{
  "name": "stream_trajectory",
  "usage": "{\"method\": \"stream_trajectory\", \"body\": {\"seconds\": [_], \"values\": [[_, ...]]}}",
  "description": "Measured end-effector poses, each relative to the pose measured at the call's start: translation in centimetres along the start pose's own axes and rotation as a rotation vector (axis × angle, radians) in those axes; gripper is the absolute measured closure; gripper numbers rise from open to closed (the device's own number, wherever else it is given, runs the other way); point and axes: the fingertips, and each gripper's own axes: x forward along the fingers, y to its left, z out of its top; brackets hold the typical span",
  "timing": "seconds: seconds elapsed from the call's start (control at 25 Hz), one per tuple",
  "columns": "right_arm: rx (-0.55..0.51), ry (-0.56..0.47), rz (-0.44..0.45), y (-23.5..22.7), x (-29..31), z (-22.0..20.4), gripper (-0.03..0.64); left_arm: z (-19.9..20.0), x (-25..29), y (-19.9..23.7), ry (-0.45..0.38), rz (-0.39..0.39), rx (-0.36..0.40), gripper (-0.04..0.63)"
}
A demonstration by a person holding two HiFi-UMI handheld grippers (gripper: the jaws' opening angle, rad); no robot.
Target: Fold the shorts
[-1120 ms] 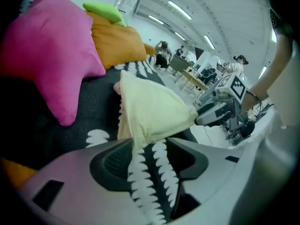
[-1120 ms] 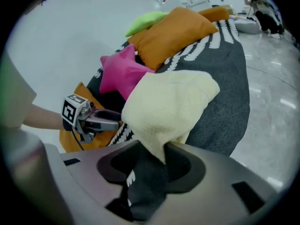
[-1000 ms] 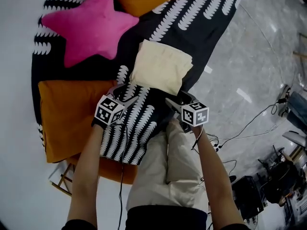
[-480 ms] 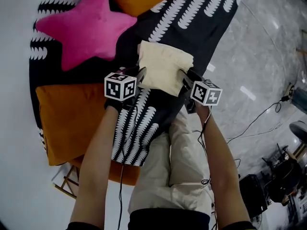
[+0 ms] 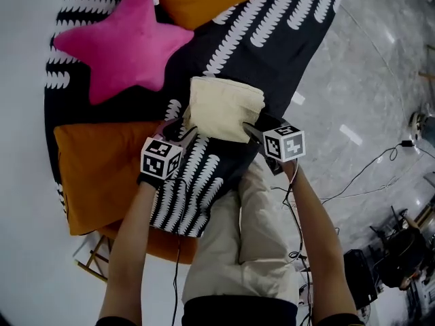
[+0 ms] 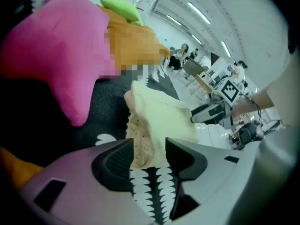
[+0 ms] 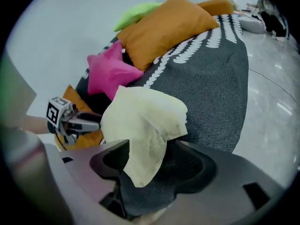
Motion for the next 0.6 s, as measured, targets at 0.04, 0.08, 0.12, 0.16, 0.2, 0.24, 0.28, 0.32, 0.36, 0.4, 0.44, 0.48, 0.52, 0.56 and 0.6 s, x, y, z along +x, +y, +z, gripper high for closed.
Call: {"method": "stream_trajectory", "body": {"seconds": [0.04,0.08,0.12,0.16,0.2,0.24,0.28,0.32,0.36,0.4,0.44,0.48,0.52,0.56,0.6], "values": [[-0.056,0.014,-0.014,0.1,-0.4,0.0,0.298,0.6,-0.6,0.4,-0.002,0.024,0.074,0.363],[-0.135,0.01,-0.035,0.2,-1.1,0.3,0.293,1.8,-1.3,0.5,-0.015,0.036,0.159,0.357],[-0.227,-0.008,-0.061,0.3,-2.0,1.0,0.278,3.3,-1.9,0.1,-0.036,0.034,0.248,0.357],[-0.32,-0.032,-0.082,0.5,-2.8,2.0,0.272,5.1,-2.1,-0.7,-0.054,0.02,0.339,0.359],[-0.411,-0.053,-0.094,0.9,-3.4,2.9,0.256,6.6,-1.8,-1.7,-0.058,-0.005,0.439,0.355],[-0.498,-0.061,-0.093,1.4,-3.5,3.5,0.233,7.7,-1.0,-2.8,-0.04,-0.038,0.558,0.326],[-0.582,-0.055,-0.08,2.0,-3.2,3.9,0.214,8.2,0.1,-3.7,-0.002,-0.077,0.698,0.284],[-0.662,-0.036,-0.06,2.7,-2.6,3.9,0.189,8.1,1.2,-4.3,0.053,-0.123,0.849,0.273],[-0.74,-0.008,-0.041,3.5,-1.6,3.9,0.168,7.3,2.4,-4.5,0.123,-0.171,1.0,0.268],[-0.815,0.025,-0.028,4.1,-0.5,3.6,0.154,6.0,3.6,-4.1,0.207,-0.209,1.141,0.254],[-0.882,0.063,-0.024,4.3,0.8,3.1,0.136,4.4,4.8,-3.1,0.291,-0.223,1.263,0.231],[-0.938,0.106,-0.028,4.2,2.1,2.4,0.107,3.0,5.7,-1.7,0.356,-0.216,1.357,0.204],[-0.98,0.151,-0.038,4.0,3.5,1.5,0.07,1.9,6.4,-0.4,0.389,-0.201,1.414,0.199],[-1.011,0.191,-0.047,3.8,4.8,0.5,0.038,0.9,6.8,0.5,0.391,-0.192,1.433,0.195],[-1.03,0.218,-0.053,3.7,5.9,-0.4,0.035,0.1,6.9,1.0,0.377,-0.19,1.424,0.19]]}}
